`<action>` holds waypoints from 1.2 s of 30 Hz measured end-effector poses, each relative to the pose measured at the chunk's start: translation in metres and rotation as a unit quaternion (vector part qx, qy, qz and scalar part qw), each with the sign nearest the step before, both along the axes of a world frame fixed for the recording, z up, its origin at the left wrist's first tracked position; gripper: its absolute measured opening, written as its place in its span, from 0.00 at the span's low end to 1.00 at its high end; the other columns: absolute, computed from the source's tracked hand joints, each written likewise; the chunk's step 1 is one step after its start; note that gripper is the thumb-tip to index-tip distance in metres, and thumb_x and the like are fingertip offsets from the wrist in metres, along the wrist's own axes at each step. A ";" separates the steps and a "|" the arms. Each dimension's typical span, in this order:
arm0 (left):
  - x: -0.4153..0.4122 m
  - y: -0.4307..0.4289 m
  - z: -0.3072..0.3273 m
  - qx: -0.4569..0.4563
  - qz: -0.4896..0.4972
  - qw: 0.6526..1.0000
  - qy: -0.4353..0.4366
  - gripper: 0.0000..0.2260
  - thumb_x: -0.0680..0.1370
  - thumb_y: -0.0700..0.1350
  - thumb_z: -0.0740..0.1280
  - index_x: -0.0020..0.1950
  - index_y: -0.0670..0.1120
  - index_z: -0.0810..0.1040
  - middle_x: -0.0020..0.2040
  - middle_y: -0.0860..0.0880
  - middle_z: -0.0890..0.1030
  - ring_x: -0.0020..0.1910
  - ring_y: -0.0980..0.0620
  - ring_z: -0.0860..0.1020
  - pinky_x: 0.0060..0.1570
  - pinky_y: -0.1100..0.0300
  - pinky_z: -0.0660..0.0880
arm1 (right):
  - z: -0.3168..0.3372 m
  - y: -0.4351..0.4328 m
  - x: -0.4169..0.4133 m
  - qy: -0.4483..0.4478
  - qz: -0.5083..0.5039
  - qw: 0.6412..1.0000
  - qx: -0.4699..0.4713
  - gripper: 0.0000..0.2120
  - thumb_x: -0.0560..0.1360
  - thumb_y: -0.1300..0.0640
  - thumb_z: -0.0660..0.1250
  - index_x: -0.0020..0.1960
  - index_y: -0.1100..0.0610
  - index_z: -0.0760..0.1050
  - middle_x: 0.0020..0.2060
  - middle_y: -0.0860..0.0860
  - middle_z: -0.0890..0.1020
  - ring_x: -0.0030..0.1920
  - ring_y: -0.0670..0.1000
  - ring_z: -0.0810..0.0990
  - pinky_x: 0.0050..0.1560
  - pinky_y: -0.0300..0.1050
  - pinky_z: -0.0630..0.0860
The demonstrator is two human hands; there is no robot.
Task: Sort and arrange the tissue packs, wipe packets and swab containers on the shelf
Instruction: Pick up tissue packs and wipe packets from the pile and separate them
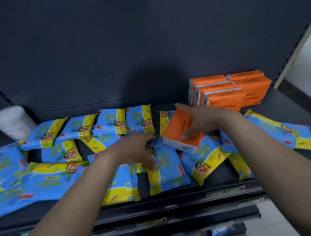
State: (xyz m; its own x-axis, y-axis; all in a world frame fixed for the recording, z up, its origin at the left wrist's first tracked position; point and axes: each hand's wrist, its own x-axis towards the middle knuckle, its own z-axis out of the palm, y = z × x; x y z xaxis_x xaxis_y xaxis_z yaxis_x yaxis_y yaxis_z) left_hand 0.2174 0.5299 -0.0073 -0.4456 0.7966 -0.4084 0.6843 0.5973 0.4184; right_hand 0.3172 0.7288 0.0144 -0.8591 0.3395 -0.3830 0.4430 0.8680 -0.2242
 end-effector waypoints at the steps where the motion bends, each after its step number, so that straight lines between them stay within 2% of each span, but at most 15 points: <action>1: 0.000 0.001 -0.002 -0.017 -0.022 1.000 0.015 0.43 0.65 0.56 0.76 0.74 0.54 0.59 0.73 0.52 0.64 0.70 0.48 0.64 0.67 0.52 0.65 | 0.000 -0.003 0.002 0.001 -0.015 1.000 0.010 0.55 0.63 0.39 0.74 0.76 0.43 0.41 0.73 0.55 0.62 0.72 0.59 0.62 0.71 0.53 0.63; 5: 0.001 0.004 -0.006 -0.020 -0.027 0.998 0.049 0.44 0.64 0.55 0.77 0.74 0.53 0.58 0.71 0.49 0.63 0.69 0.44 0.63 0.68 0.49 0.64 | 0.003 -0.011 0.004 0.033 -0.044 0.998 0.029 0.53 0.63 0.42 0.76 0.76 0.40 0.44 0.73 0.59 0.59 0.73 0.62 0.60 0.71 0.57 0.60; 7: 0.002 0.005 -0.004 -0.014 -0.030 0.998 0.053 0.42 0.65 0.53 0.77 0.73 0.50 0.59 0.70 0.47 0.64 0.69 0.44 0.63 0.67 0.50 0.64 | 0.008 -0.012 0.011 0.086 -0.053 0.995 -0.004 0.51 0.64 0.47 0.77 0.76 0.43 0.49 0.71 0.57 0.63 0.71 0.59 0.63 0.69 0.51 0.64; 9: 0.001 0.008 -0.003 -0.030 -0.029 0.998 0.042 0.40 0.66 0.53 0.77 0.72 0.46 0.61 0.70 0.46 0.65 0.68 0.45 0.65 0.65 0.51 0.66 | 0.014 -0.009 0.021 0.143 -0.064 0.986 -0.059 0.41 0.65 0.54 0.77 0.72 0.49 0.62 0.61 0.52 0.73 0.63 0.53 0.72 0.56 0.40 0.69; 10: 0.001 0.010 -0.001 -0.036 -0.025 0.999 0.031 0.39 0.66 0.53 0.77 0.71 0.45 0.63 0.69 0.46 0.67 0.67 0.45 0.67 0.64 0.51 0.68 | 0.016 -0.007 0.026 0.160 -0.068 0.982 -0.076 0.33 0.65 0.56 0.77 0.68 0.52 0.68 0.54 0.50 0.76 0.57 0.51 0.76 0.50 0.38 0.70; 12: -0.001 0.012 0.002 -0.028 -0.011 0.999 0.017 0.36 0.65 0.52 0.78 0.68 0.44 0.67 0.67 0.47 0.70 0.63 0.46 0.71 0.60 0.52 0.71 | 0.020 -0.004 0.033 0.180 -0.075 0.976 -0.096 0.24 0.65 0.58 0.77 0.58 0.55 0.73 0.46 0.48 0.77 0.48 0.49 0.77 0.44 0.39 0.71; 16: 0.004 0.015 0.017 0.031 0.049 0.998 -0.028 0.34 0.66 0.45 0.77 0.69 0.46 0.66 0.63 0.49 0.73 0.61 0.48 0.74 0.60 0.52 0.72 | 0.024 0.015 0.046 0.193 -0.086 0.959 -0.189 0.17 0.65 0.62 0.77 0.48 0.53 0.73 0.39 0.47 0.78 0.39 0.47 0.77 0.40 0.41 0.74; 19: 0.005 0.020 0.030 0.075 0.061 0.995 -0.026 0.19 0.68 0.44 0.76 0.52 0.50 0.71 0.50 0.52 0.76 0.52 0.50 0.76 0.52 0.57 0.73 | 0.032 0.038 0.060 0.216 -0.094 0.942 -0.241 0.17 0.65 0.65 0.76 0.49 0.53 0.74 0.39 0.50 0.79 0.39 0.48 0.77 0.39 0.40 0.75; 21: 0.007 0.026 0.038 0.119 0.067 0.989 -0.054 0.15 0.69 0.41 0.75 0.45 0.52 0.71 0.45 0.52 0.76 0.46 0.51 0.76 0.45 0.61 0.73 | 0.041 0.056 0.073 0.236 -0.109 0.938 -0.228 0.20 0.66 0.65 0.75 0.54 0.52 0.76 0.43 0.52 0.78 0.42 0.50 0.77 0.42 0.42 0.75; 22: 0.010 0.030 0.042 0.146 0.074 0.984 -0.070 0.14 0.69 0.41 0.75 0.44 0.53 0.71 0.43 0.51 0.77 0.44 0.51 0.76 0.45 0.60 0.73 | 0.046 0.065 0.081 0.250 -0.118 0.936 -0.219 0.20 0.66 0.66 0.74 0.55 0.52 0.76 0.41 0.51 0.78 0.40 0.48 0.76 0.40 0.40 0.74; 25: 0.018 0.050 0.050 0.217 0.101 0.964 -0.115 0.12 0.69 0.41 0.75 0.43 0.53 0.74 0.40 0.51 0.78 0.40 0.54 0.78 0.47 0.57 0.74 | 0.055 0.095 0.103 0.311 -0.171 0.916 -0.185 0.17 0.64 0.71 0.69 0.47 0.53 0.77 0.31 0.47 0.73 0.33 0.45 0.71 0.31 0.38 0.68; 28: 0.030 0.078 0.051 0.268 0.118 0.944 -0.150 0.09 0.70 0.40 0.75 0.44 0.50 0.77 0.35 0.54 0.81 0.33 0.60 0.78 0.32 0.66 0.73 | 0.052 0.124 0.118 0.364 -0.243 0.883 -0.167 0.16 0.61 0.73 0.65 0.38 0.52 0.74 0.29 0.49 0.71 0.31 0.47 0.69 0.29 0.38 0.66; 29: 0.034 0.087 0.050 0.278 0.122 0.940 -0.155 0.08 0.71 0.39 0.73 0.46 0.47 0.78 0.37 0.53 0.82 0.35 0.58 0.79 0.33 0.65 0.74 | 0.047 0.133 0.122 0.370 -0.263 0.876 -0.160 0.16 0.61 0.72 0.65 0.37 0.52 0.73 0.29 0.49 0.71 0.31 0.47 0.69 0.29 0.39 0.66; 32: 0.046 0.108 0.045 0.293 0.131 0.933 -0.161 0.11 0.72 0.36 0.71 0.53 0.40 0.77 0.46 0.42 0.81 0.44 0.47 0.79 0.43 0.54 0.76 | 0.033 0.154 0.132 0.374 -0.308 0.863 -0.147 0.12 0.59 0.66 0.65 0.38 0.51 0.73 0.30 0.48 0.73 0.32 0.49 0.72 0.33 0.42 0.70; 36: 0.054 0.123 0.038 0.307 0.139 0.925 -0.172 0.11 0.72 0.35 0.71 0.52 0.42 0.77 0.45 0.44 0.81 0.41 0.51 0.80 0.39 0.57 0.76 | 0.014 0.178 0.136 0.364 -0.334 0.860 -0.125 0.12 0.63 0.64 0.66 0.42 0.51 0.72 0.34 0.48 0.75 0.37 0.51 0.75 0.39 0.46 0.74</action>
State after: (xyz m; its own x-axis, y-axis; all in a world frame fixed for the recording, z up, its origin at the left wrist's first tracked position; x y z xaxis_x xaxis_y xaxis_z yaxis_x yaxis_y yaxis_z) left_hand 0.2711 0.6529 0.0311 -0.5964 0.7994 -0.0723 0.3022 0.3071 0.9024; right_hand 0.4535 0.9063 0.0289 -0.5469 0.8361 0.0419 0.4869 0.3584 -0.7965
